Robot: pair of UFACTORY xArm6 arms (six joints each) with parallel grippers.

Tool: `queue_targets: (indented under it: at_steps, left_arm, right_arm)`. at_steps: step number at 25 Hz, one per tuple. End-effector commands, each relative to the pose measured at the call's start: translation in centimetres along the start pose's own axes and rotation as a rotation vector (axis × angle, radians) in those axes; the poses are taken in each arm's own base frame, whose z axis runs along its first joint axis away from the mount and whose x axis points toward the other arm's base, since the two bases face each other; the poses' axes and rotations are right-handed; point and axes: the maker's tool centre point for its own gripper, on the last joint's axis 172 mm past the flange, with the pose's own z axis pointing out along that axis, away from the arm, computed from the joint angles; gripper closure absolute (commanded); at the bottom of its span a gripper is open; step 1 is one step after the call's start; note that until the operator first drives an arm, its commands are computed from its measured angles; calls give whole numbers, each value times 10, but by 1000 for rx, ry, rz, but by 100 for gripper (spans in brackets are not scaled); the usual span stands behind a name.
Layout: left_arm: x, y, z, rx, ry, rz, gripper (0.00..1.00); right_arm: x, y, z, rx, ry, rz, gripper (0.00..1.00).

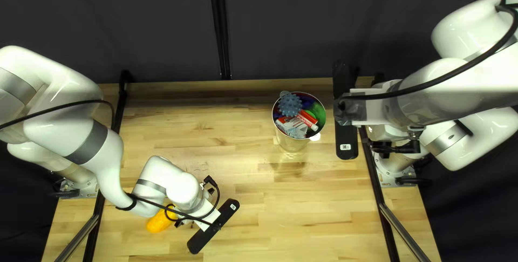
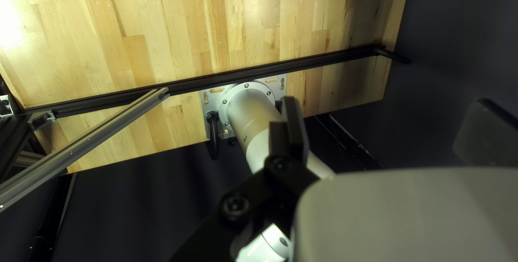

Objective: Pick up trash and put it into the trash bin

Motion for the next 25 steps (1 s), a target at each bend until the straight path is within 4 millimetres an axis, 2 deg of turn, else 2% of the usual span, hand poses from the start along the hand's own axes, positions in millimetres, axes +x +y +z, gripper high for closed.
queue_targets:
  at_steps: [1, 3, 7, 9, 12, 15, 19, 20, 25]
  left_arm:
    - [6, -36, -53, 107, -48, 84, 96]
    - [7, -47, -60, 133, -61, 114, 96]
    - [11, -56, -65, 151, -76, 143, 97]
    - [15, -66, -80, 173, -95, 166, 97]
    - [17, -93, -109, 249, -147, 233, 97]
    - [15, -133, -133, 345, -218, 327, 100]
    - [22, -178, -151, 419, -270, 420, 100]
    - [24, -196, -155, 442, -278, 449, 100]
    - [26, -248, -153, 505, -286, 553, 100]
  right_arm:
    - [0, 0, 0, 0, 0, 0, 0]
    - [0, 0, 0, 0, 0, 0, 0]
    - [0, 0, 0, 0, 0, 0, 0]
    - [0, 0, 0, 0, 0, 0, 0]
    - [0, 0, 0, 0, 0, 0, 0]
    - [0, 0, 0, 0, 0, 0, 0]
    - [0, 0, 0, 0, 0, 0, 0]
    - [0, 0, 0, 0, 0, 0, 0]
    - [0, 0, 0, 0, 0, 0, 0]
